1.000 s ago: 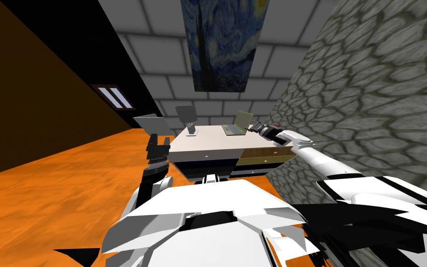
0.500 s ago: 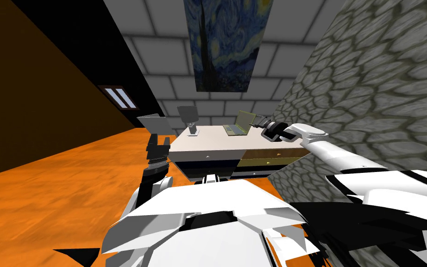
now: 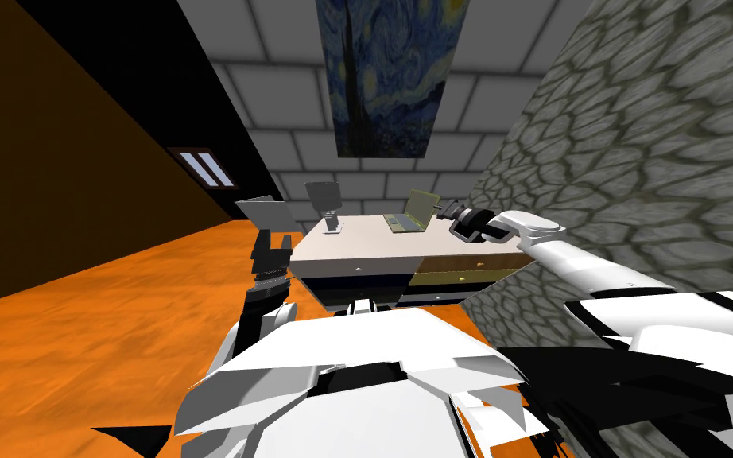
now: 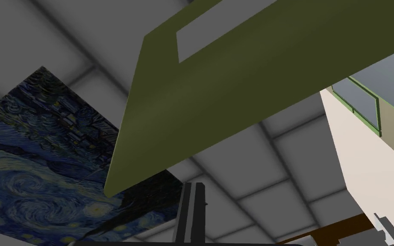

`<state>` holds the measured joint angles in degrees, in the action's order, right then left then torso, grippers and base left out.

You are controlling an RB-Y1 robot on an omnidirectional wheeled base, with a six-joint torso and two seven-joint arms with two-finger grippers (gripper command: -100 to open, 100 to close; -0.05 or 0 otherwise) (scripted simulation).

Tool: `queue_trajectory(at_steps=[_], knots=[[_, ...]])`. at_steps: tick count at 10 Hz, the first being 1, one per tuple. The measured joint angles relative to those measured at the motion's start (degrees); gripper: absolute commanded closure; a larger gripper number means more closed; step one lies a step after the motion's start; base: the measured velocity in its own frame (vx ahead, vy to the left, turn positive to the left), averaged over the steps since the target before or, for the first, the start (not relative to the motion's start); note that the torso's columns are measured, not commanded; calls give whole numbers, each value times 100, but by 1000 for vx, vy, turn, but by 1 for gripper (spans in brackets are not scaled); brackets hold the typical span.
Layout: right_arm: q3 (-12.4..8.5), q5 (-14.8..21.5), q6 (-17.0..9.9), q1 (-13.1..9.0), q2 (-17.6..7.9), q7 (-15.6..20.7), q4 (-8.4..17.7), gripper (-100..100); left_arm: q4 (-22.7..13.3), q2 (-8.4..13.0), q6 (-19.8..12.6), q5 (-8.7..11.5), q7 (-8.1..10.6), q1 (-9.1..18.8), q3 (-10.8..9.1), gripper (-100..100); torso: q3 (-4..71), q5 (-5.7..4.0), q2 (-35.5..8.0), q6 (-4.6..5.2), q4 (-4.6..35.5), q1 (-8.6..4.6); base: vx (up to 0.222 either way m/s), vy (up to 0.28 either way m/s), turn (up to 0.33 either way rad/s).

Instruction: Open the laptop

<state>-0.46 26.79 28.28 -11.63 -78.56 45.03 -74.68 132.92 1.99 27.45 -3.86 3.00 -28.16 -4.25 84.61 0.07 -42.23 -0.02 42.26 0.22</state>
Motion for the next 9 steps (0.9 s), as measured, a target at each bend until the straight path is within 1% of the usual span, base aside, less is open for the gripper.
queue_trajectory(at_steps=[3,7,8,9], knots=[[58,228,-55,62,-157,311,-145,100,0,0,0,0,0,0,0,0,-5,-10,-7,3,2,-30,12,75,-16],[111,520,-128,178,-351,718,-352,100,0,0,0,0,0,0,0,0,-4,-8,-6,2,2,-25,1,50,-21],[111,528,-135,184,-355,741,-361,-100,0,1,0,0,0,0,-1,0,-3,-11,-5,2,2,-33,-15,-45,94],[86,471,-132,170,-326,672,-320,-100,0,1,0,0,0,1,-1,0,-4,-15,-7,0,2,-49,-24,-84,81]])
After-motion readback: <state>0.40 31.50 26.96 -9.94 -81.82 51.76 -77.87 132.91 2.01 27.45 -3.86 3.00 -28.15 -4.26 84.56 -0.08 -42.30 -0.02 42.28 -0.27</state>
